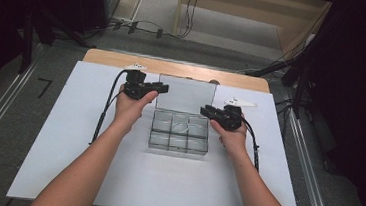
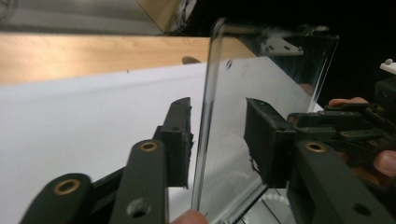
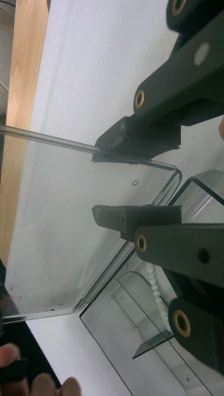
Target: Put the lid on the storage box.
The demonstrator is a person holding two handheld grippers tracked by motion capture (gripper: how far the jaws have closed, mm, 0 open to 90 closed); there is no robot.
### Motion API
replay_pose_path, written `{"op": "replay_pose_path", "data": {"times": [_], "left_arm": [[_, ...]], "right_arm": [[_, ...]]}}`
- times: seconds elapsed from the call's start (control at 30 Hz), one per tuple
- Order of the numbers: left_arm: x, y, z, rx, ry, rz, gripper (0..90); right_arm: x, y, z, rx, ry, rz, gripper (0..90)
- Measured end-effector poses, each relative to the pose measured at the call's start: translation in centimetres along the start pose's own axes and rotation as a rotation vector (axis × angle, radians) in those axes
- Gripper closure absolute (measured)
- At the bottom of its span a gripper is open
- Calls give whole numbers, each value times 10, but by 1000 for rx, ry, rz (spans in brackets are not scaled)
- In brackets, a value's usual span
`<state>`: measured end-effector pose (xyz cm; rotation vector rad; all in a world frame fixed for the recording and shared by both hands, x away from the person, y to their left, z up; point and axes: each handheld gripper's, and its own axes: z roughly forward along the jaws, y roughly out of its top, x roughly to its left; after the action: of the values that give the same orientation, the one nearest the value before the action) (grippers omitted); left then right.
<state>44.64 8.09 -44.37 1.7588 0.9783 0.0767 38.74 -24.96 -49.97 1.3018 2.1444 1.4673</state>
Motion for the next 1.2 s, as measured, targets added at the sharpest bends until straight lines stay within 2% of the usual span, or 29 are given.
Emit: {"op": "replay_pose_path", "data": {"times": [0.07, 0.23, 0.33, 0.4, 0.5, 0.63, 0.8, 0.9, 1.03, 1.2], "left_arm": [[-1, 3, 0, 5, 10, -8, 662], [0, 3, -1, 8, -4, -13, 690], [0, 2, -3, 6, -8, -6, 698], [0, 2, -4, 3, -15, 0, 698], [-1, 0, -6, -6, -22, 13, 698], [-3, -2, -9, -14, -35, 23, 696], [-6, -4, -14, -15, -47, 29, 684], [-8, -5, -17, -13, -61, 37, 676], [-10, -8, -21, -19, -70, 44, 669], [-13, -11, -25, -26, -83, 47, 659]], "right_arm": [[0, 0, 0, 2, -4, -2, 656], [0, 0, 0, 2, -2, 5, 650], [3, 2, -1, 13, -27, -1, 573], [4, 6, -3, -2, -32, 10, 516], [3, 16, -11, -27, -53, 23, 501], [1, 28, -21, -53, -71, 32, 501], [2, 38, -28, -79, -53, 27, 539], [8, 41, -31, -86, -45, 27, 564], [17, 46, -33, -80, -48, -3, 583], [25, 49, -37, -87, -44, -15, 600]]}}
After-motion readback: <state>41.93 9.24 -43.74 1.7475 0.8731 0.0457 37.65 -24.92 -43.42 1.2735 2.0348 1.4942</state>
